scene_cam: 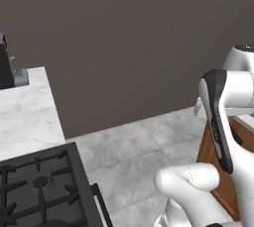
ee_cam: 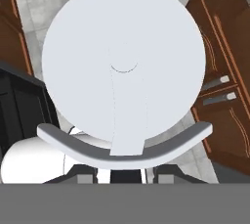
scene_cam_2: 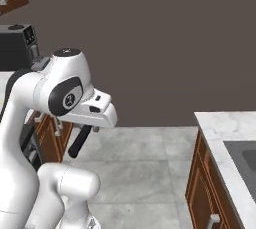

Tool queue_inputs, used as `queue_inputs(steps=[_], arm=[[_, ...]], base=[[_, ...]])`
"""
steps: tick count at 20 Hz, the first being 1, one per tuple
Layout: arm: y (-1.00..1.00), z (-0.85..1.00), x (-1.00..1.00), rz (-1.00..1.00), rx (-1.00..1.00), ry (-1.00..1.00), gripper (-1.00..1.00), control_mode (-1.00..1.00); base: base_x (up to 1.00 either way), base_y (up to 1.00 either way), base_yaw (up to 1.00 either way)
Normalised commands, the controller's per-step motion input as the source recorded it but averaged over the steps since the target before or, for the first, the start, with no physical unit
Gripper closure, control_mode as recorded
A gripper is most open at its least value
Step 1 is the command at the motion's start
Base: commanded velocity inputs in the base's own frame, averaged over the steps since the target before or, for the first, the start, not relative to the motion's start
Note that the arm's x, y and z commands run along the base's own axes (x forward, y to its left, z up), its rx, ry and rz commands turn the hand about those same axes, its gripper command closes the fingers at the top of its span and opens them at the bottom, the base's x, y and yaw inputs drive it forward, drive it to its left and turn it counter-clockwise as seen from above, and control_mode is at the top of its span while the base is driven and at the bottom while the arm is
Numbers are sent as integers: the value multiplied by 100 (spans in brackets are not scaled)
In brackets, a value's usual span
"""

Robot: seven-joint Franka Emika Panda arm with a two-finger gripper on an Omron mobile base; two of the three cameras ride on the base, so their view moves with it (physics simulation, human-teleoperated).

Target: Take the pizza cutter from the drawer on the left and place it on the dining counter for cutting.

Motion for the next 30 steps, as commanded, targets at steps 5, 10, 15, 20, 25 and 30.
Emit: queue_inputs(steps=[5, 10, 15, 20, 25, 30], arm=[[0, 0, 0, 0, 0, 0, 100, 100], [0, 0, 0, 0, 0, 0, 100, 100], [0, 0, 0, 0, 0, 0, 100, 100], [0, 0, 0, 0, 0, 0, 100, 100], [0, 0, 0, 0, 0, 0, 100, 100], [0, 0, 0, 0, 0, 0, 100, 100]], base=[[-23, -28, 9], [43, -26, 20], [92, -32, 26], [98, -33, 25], [100, -21, 19], [84, -38, 1]])
